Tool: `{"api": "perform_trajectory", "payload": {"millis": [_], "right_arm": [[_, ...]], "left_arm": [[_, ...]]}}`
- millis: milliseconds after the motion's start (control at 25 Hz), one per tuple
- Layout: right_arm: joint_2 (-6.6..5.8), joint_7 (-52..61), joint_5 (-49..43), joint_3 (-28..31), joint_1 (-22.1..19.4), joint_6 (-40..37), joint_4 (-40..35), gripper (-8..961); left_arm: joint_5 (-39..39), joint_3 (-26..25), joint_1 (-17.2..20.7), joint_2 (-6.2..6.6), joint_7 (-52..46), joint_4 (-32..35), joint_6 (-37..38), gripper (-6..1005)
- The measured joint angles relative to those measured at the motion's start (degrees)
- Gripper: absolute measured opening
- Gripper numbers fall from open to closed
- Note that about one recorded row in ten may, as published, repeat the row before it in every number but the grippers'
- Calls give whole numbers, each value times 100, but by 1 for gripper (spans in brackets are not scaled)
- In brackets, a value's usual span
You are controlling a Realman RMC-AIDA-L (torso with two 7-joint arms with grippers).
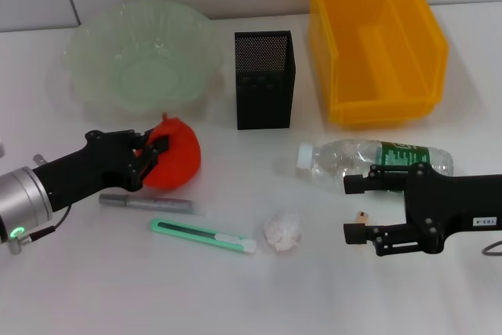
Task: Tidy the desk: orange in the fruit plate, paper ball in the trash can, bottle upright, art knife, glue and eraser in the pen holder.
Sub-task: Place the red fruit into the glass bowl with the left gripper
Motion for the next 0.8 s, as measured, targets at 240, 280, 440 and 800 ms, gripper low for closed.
{"api": "perform_trajectory", "payload": {"millis": [240,280,440,800], "right_arm": [[2,7,6,-10,-27,-4,8,770],[4,7,7,-15,-28,-1,9,770],[7,7,13,-30,-28,2,30,770],[9,7,70,-54,3,2,85,770]], "left_arm": [[-645,-151,36,26,-95,264,767,109],[-830,-151,-3,25,-91,301,724,100],[-1266,-151,-291,14,-64,333,171,72],[-1432,-128,-1002,-26,-44,161,-1707,58]]}}
